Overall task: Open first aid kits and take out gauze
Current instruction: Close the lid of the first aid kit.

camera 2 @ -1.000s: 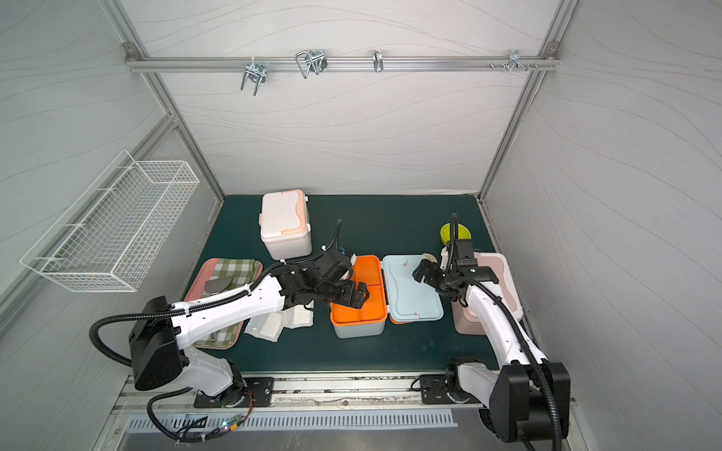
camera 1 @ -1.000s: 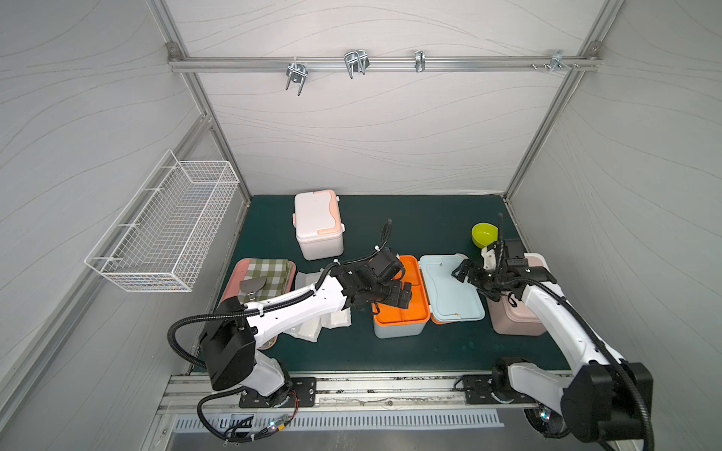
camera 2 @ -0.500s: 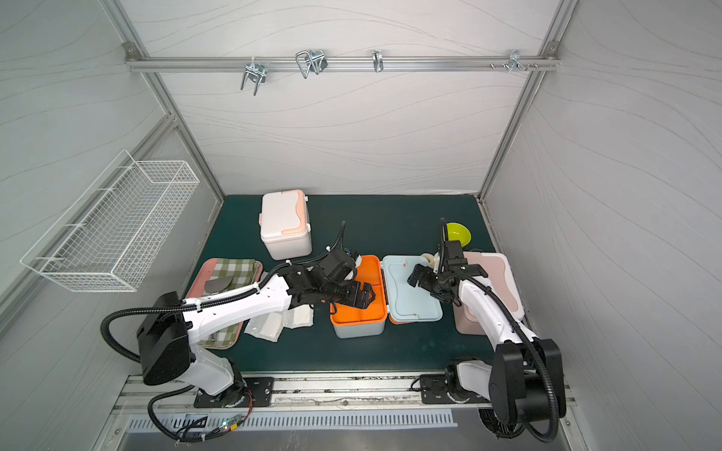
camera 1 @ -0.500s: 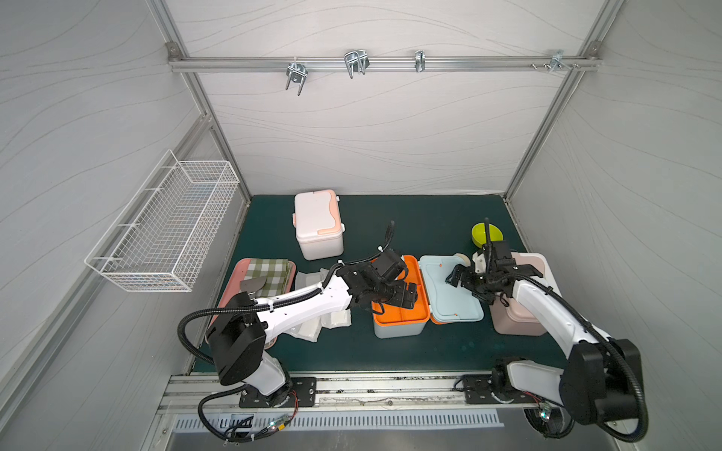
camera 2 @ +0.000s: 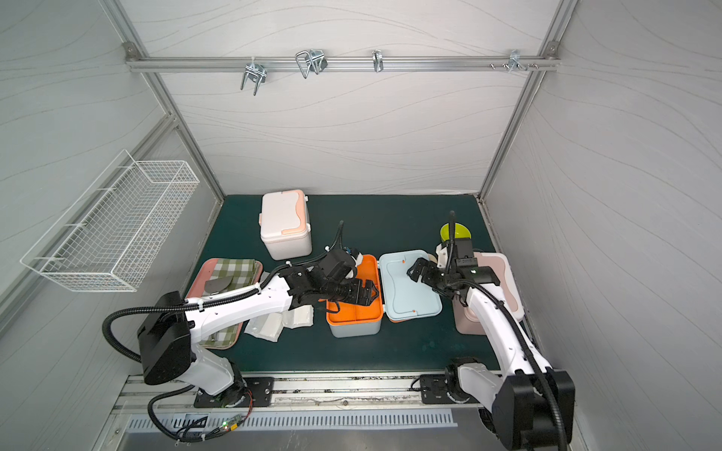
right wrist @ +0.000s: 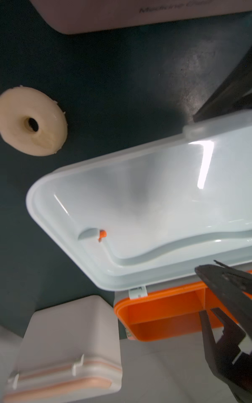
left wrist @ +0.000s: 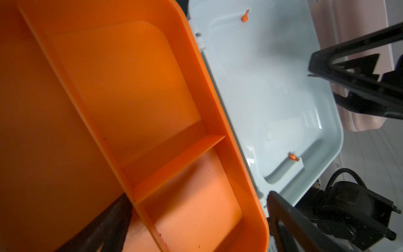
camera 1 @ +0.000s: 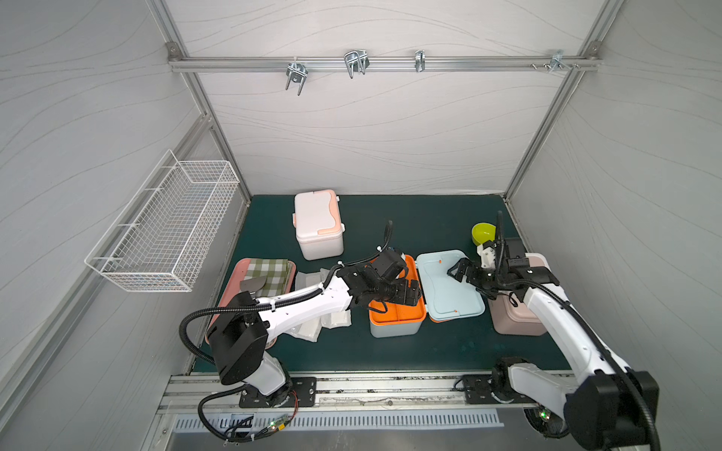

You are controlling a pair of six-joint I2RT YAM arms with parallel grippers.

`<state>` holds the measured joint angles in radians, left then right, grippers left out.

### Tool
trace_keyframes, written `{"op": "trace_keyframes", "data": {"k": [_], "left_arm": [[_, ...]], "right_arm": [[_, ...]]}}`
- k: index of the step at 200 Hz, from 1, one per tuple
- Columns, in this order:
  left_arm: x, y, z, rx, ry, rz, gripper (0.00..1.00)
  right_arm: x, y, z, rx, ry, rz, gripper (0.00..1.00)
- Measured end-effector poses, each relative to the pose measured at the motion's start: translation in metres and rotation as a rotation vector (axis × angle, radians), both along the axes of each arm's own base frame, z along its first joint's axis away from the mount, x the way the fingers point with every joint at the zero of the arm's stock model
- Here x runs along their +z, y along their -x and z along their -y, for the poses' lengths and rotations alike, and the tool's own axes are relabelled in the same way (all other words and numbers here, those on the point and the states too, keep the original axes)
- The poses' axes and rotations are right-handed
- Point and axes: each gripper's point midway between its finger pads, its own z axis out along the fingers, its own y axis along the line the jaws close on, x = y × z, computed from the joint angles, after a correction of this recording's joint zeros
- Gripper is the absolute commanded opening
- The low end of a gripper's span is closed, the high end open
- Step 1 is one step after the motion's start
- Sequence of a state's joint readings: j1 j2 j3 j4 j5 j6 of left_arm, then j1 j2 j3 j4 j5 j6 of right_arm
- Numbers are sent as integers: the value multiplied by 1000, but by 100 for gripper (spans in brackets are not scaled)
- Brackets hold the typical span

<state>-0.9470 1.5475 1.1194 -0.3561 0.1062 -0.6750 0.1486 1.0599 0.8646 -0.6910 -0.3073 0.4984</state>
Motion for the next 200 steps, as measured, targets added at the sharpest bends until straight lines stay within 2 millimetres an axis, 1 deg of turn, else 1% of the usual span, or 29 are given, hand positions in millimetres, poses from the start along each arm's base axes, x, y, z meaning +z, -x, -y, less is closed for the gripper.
{"op": "trace_keyframes", "data": {"k": [34,53,70,124,140,155,177,190,200], "left_arm": [[1,-1,0,10,9,-3,96],[1,-2,2,17,25,-9,96],[3,-1,7,15,58,-19,96],[8,-4,31,18,175,-61,96],[9,-4,38,22,215,-72,95],[10,-5,39,28,239,-69,96],[11,-3,35,37,248,-60,96],[17,-2,27,50,243,-40,96],[24,0,18,61,240,-16,96]], "right_arm": [[48,2,-7,25,-62,111,99],[71,7,-19,71,-138,151,99],[85,13,-30,116,-210,155,99],[118,23,-50,205,-327,172,99],[125,24,-54,224,-340,178,99],[130,25,-58,243,-353,178,99],[135,29,-66,279,-362,176,99],[138,33,-71,303,-365,176,99],[140,36,-76,324,-367,178,99]]}}
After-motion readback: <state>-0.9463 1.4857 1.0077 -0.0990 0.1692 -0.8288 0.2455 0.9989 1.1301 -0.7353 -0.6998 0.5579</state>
